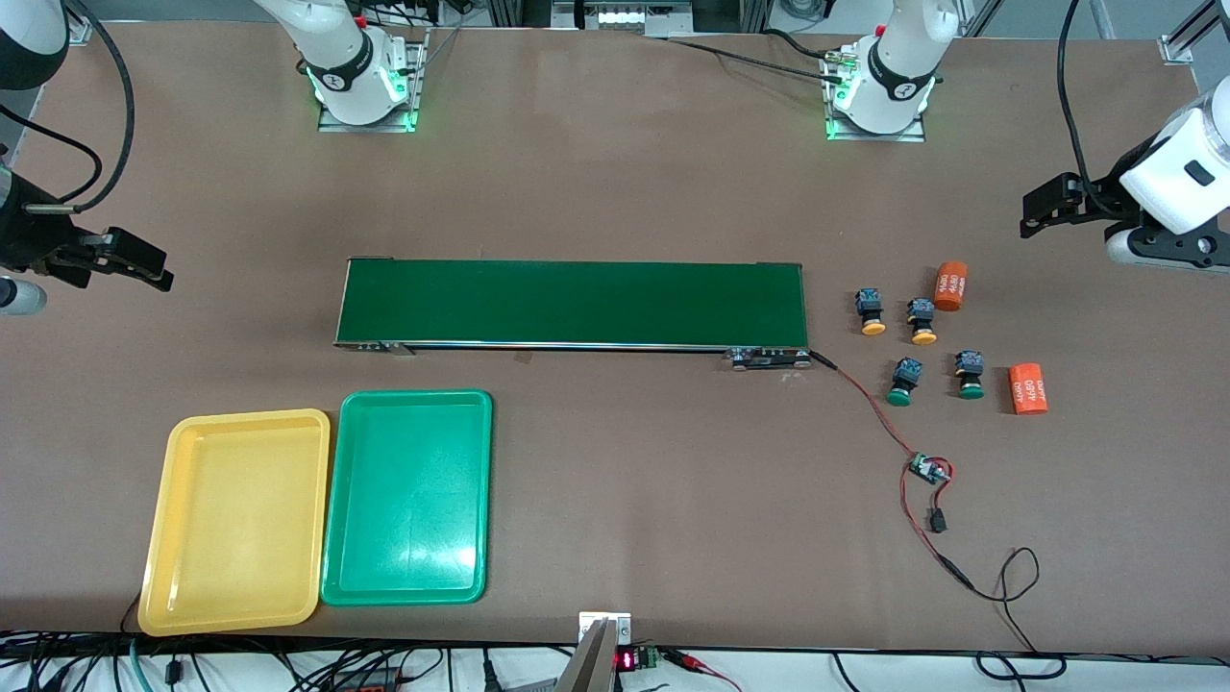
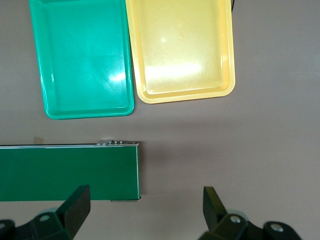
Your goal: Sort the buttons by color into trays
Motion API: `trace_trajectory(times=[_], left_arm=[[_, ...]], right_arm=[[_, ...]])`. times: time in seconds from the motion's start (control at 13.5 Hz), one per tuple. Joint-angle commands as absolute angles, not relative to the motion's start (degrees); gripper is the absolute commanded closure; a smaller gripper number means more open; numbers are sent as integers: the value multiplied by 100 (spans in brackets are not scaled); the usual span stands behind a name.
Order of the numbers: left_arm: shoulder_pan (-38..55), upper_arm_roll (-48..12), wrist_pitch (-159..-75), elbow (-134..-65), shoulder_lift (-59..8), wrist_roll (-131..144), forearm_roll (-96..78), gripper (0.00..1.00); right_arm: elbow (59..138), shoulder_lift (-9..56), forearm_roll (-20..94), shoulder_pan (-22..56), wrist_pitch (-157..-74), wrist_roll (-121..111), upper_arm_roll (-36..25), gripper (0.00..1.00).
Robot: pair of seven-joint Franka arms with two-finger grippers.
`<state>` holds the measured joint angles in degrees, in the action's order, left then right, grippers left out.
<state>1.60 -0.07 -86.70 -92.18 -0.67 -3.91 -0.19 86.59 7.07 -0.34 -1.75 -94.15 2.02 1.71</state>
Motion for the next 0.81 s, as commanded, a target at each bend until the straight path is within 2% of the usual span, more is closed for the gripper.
trace_trajectory(times=[0.0,0.74], left_arm=[[141,-35,-8543,-9018,-141,-378,70,0],[149,-70,-8543,-9000,-149,-378,79,0]], right_arm=[[8692,668,0,-185,-9439,246,185,0],[8675,738,44,-185,-9536,149,202,0]])
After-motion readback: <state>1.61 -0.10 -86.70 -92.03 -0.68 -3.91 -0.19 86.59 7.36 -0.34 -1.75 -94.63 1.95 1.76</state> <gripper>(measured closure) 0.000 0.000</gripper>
